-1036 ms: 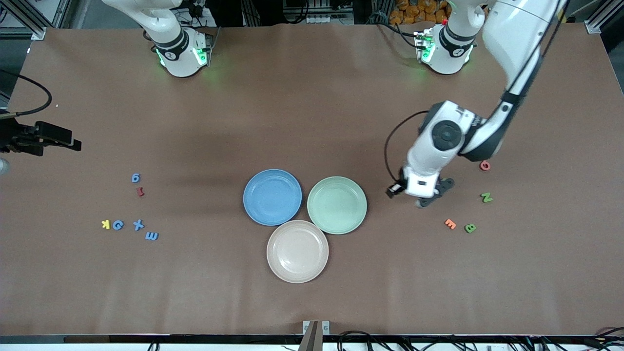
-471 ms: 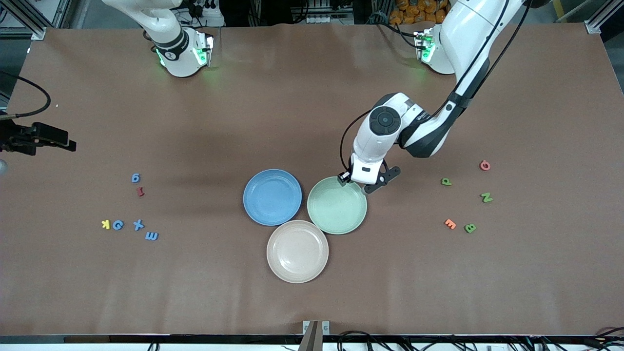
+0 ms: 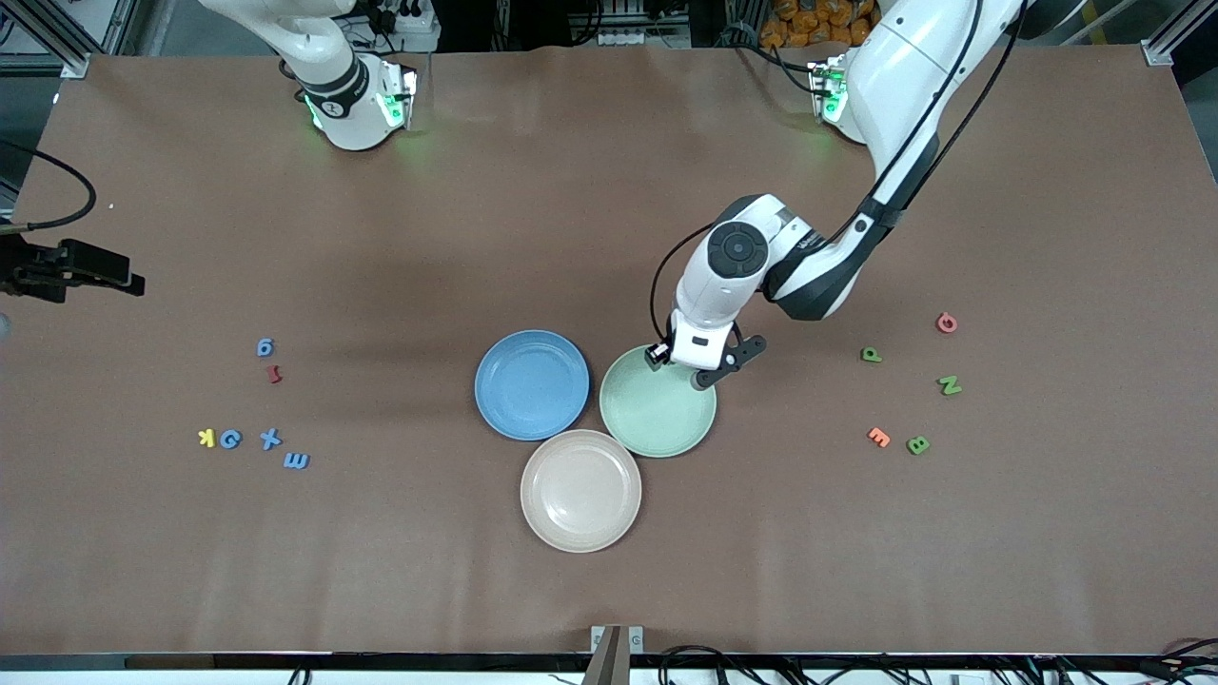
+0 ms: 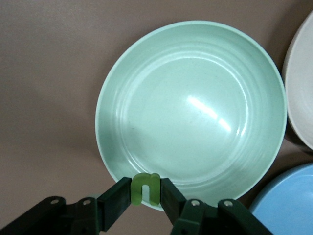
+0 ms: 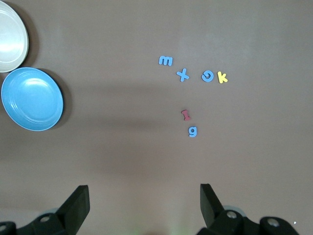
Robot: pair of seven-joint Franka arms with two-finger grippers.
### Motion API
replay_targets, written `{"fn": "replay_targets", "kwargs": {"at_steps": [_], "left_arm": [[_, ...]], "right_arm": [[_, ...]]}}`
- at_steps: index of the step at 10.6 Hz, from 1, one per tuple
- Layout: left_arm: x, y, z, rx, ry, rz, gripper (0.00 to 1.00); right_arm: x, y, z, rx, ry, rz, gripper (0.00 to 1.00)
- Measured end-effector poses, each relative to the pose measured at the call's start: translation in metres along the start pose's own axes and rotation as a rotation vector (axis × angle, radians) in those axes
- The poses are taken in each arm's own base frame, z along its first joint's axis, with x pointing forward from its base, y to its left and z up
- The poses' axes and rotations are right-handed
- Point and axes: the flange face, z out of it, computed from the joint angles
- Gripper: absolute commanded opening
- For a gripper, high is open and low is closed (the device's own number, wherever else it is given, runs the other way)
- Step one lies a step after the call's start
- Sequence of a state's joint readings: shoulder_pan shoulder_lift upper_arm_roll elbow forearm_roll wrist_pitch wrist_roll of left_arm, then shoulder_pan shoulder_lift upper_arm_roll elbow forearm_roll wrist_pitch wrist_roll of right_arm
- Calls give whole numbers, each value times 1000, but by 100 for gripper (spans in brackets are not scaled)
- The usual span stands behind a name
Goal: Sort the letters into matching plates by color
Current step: 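Carry the green u over the green plate and open the left gripper, then move the left gripper back over the green letters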
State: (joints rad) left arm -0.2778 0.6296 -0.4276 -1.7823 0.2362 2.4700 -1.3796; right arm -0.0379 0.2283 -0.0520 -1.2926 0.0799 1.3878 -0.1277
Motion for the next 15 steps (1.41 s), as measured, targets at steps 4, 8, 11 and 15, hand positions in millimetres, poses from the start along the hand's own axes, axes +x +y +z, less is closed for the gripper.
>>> {"fn": "replay_targets", "kwargs": {"at_steps": [4,8,11,15], "left_arm": [[16,-3,13,23,59,48,100],[53,-15,4,48,76,-3,100],[80,-34,-2,131,76,21,100],[110,-70,-13,192,65,158,100]], "right_arm": [[0,1,0,-2,1,1,100],[-1,6,-1,-18,0,9,100],[0,5,-1,-20,6,8,100],[3,5,-3,-23,29,6,100]]}}
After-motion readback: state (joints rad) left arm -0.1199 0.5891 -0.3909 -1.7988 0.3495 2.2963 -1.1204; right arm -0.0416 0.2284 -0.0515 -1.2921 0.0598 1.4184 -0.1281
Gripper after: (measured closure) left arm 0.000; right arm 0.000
